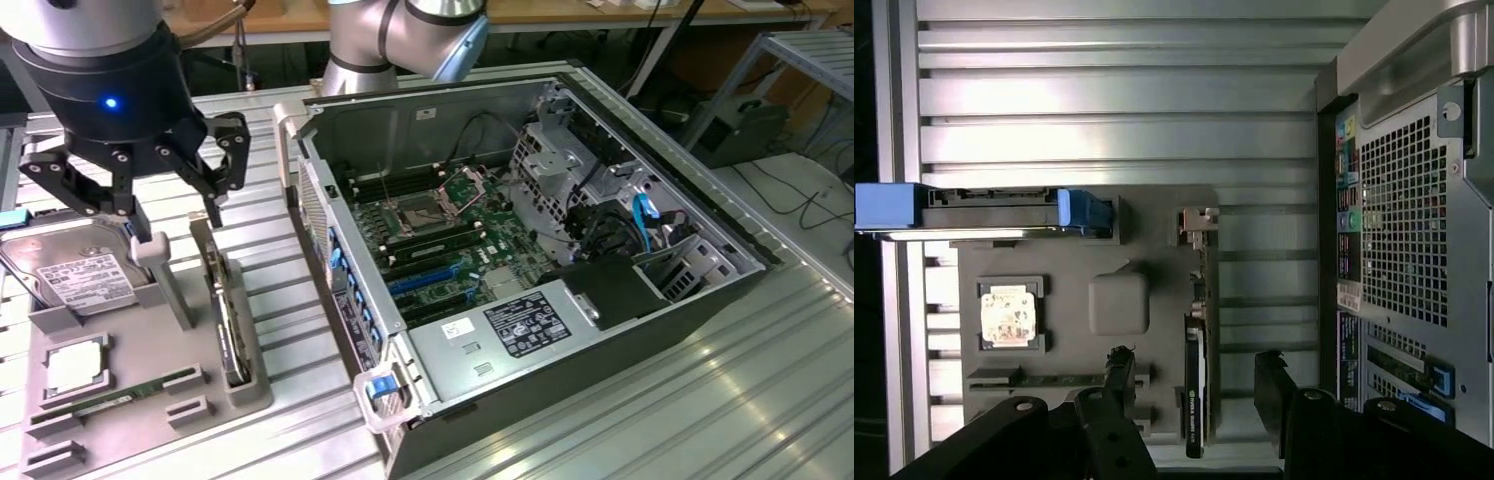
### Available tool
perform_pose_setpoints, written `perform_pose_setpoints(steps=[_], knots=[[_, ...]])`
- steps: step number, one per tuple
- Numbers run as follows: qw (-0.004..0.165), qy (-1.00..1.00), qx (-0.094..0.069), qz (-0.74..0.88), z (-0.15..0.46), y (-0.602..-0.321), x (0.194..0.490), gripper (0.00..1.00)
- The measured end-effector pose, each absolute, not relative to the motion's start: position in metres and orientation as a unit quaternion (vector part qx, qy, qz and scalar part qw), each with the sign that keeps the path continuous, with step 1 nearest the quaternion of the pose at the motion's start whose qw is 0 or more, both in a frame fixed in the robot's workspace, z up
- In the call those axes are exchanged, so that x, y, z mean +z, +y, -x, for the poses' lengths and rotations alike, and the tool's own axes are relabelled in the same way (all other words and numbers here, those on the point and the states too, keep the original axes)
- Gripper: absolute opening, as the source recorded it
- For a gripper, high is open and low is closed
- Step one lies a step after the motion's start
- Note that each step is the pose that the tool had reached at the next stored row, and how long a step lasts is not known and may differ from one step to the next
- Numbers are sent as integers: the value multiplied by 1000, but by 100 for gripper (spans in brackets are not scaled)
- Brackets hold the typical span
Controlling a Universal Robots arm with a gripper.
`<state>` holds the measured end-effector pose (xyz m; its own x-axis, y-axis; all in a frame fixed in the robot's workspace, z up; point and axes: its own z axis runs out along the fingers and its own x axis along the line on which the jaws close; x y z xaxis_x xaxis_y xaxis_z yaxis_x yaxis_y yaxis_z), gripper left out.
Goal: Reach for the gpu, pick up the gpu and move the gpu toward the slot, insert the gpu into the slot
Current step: 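Pick up the gpu and move the gpu toward the slot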
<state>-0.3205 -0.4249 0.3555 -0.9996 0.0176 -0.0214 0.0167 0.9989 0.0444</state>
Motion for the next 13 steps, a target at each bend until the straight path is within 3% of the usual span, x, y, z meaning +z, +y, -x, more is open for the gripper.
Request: perform_pose_setpoints(steps=[13], knots=[[10, 999, 22, 32, 320, -433, 339, 60]])
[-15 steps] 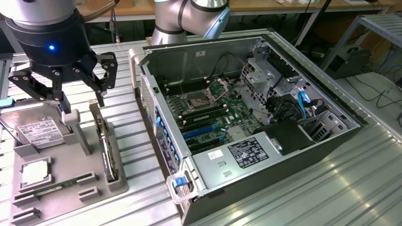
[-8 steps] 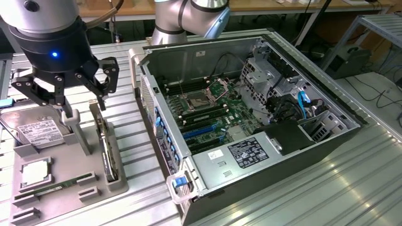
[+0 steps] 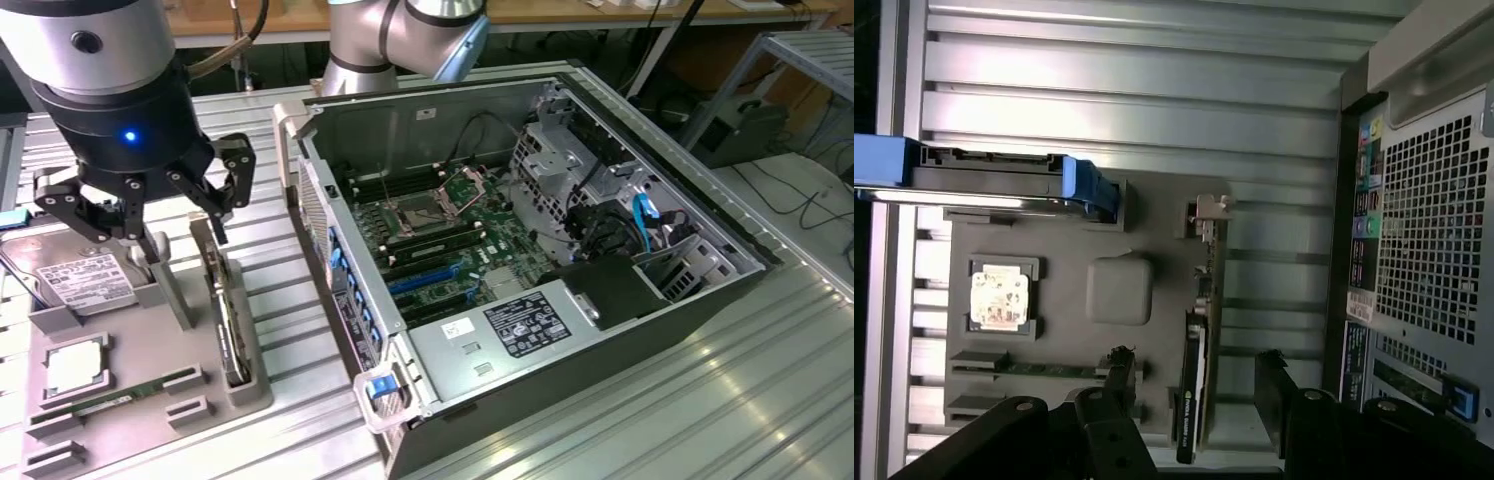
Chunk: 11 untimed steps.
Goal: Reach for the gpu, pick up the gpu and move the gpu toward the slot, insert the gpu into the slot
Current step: 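Pick up the gpu and move the gpu toward the slot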
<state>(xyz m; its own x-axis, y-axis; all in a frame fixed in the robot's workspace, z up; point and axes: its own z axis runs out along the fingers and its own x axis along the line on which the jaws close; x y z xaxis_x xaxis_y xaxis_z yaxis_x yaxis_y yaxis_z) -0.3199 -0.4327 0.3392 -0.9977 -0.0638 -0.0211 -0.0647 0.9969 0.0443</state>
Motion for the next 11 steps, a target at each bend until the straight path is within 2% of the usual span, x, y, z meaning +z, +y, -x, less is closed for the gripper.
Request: perform_pose_setpoints(steps=[11], knots=[[10, 1000, 22, 12, 318, -440, 326, 60]])
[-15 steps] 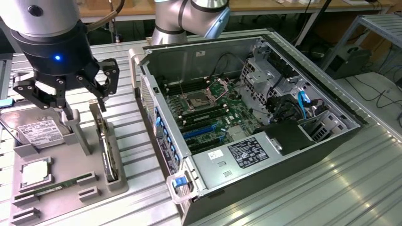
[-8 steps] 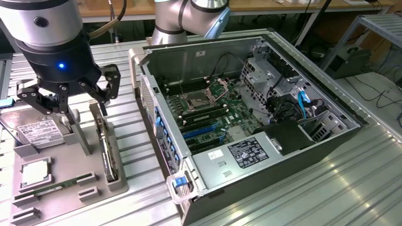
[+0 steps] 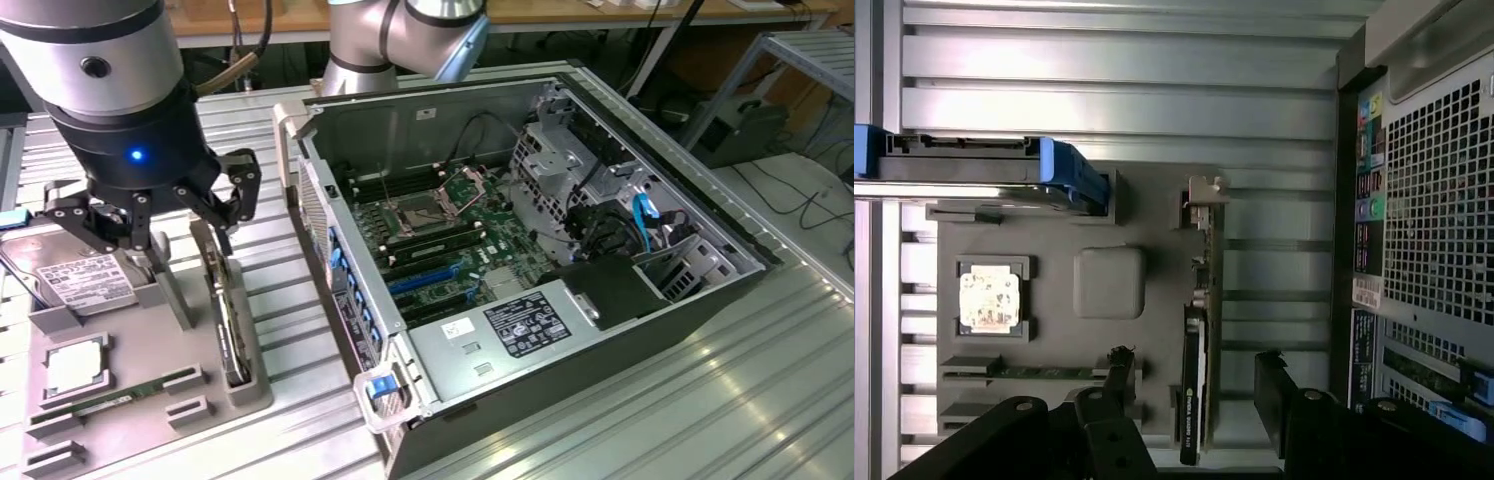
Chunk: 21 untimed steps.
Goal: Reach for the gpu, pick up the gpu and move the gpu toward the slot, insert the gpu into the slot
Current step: 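Pick up the gpu and move the gpu toward the slot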
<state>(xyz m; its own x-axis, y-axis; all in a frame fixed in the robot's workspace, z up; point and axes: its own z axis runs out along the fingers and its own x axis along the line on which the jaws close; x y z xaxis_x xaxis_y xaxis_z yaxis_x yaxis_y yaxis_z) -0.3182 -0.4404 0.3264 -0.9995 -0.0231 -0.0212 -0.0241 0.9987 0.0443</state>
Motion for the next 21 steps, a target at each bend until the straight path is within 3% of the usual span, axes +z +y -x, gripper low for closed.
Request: perform_pose_setpoints(steps=[21], knots=[[10, 1000, 22, 12, 315, -447, 297, 60]])
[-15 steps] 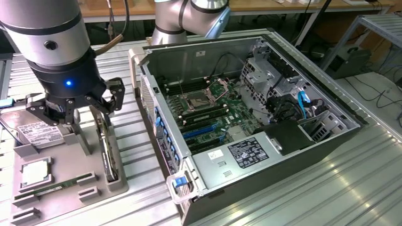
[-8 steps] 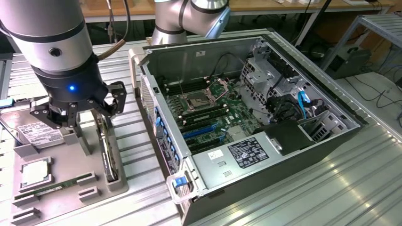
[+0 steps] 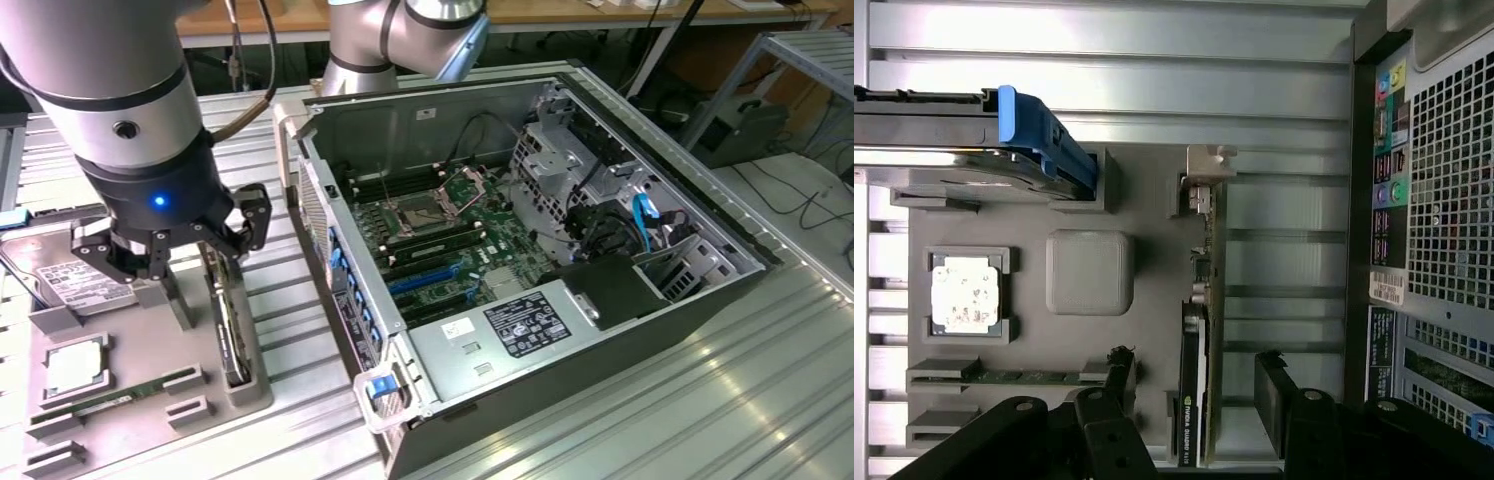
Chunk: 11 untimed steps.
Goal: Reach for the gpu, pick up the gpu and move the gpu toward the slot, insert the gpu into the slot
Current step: 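Pick up the gpu and move the gpu toward the slot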
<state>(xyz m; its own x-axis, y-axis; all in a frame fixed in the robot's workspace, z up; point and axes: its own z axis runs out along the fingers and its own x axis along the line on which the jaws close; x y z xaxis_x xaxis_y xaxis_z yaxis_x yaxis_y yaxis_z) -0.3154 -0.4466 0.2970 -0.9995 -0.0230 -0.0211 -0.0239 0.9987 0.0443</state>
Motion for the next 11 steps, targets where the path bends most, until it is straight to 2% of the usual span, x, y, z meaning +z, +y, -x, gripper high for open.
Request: perform_pose_setpoints(steps=[11], knots=[[10, 1000, 22, 12, 314, -453, 285, 60]])
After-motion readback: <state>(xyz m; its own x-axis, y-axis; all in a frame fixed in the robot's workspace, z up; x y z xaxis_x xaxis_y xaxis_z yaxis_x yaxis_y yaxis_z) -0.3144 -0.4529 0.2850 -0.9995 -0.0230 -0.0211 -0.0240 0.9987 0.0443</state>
